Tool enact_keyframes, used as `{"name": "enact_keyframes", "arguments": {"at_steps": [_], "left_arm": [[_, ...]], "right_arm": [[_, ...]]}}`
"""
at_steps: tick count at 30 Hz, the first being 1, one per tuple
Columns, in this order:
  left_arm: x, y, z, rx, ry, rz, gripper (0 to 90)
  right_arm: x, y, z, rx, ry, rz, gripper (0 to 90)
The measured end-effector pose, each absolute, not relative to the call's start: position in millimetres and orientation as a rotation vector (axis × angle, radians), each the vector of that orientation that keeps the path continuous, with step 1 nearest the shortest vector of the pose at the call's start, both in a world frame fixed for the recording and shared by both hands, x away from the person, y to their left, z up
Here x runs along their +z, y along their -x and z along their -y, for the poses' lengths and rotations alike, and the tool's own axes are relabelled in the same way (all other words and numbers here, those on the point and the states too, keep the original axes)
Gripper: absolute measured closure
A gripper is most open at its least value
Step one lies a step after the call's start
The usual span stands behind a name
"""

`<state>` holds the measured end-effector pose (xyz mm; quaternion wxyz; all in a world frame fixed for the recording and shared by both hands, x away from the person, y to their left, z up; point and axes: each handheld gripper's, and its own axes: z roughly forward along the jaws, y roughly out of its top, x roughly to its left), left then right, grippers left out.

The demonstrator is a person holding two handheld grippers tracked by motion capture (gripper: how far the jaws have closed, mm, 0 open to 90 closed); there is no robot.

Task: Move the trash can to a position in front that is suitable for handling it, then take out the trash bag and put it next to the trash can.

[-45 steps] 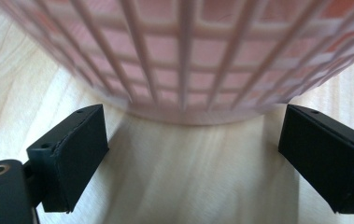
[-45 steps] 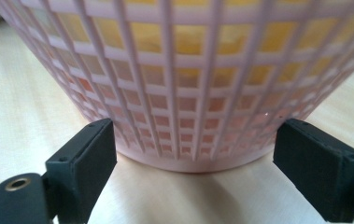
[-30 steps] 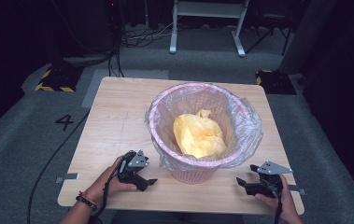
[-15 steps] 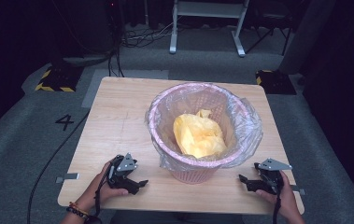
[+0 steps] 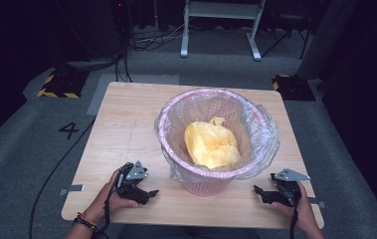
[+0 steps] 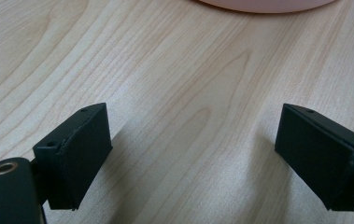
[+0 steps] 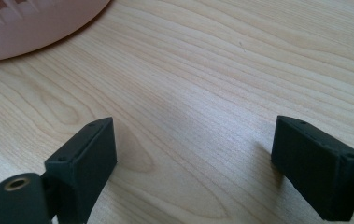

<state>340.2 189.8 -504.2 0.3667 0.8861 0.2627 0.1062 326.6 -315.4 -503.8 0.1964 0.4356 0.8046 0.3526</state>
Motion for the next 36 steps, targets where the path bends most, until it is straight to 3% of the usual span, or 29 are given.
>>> {"name": "enact_keyframes", "arguments": {"at_steps": [19,27,31,34,36], "left_arm": [[-504.0,-339.7,-188.4,0.293,-2.278,-0.670,9.9],[-503.7,-343.6,-189.4,0.279,-2.280,-0.686,9.8],[-501.6,-340.6,-187.2,0.339,-2.279,-0.720,11.1],[-499.3,-337.6,-184.2,0.399,-2.270,-0.717,18.6],[-498.5,-336.7,-182.9,0.408,-2.254,-0.721,16.0]], "right_arm": [[-503.8,-327.6,316.5,0.995,-1.210,-2.265,13.9],[-500.4,-325.6,320.5,0.989,-1.178,-2.199,20.5],[-492.0,-321.6,320.3,1.006,-1.083,-2.139,27.6],[-483.9,-318.8,318.8,1.017,-1.032,-2.079,29.3],[-479.0,-317.3,317.9,1.025,-1.003,-2.039,29.3]]}}
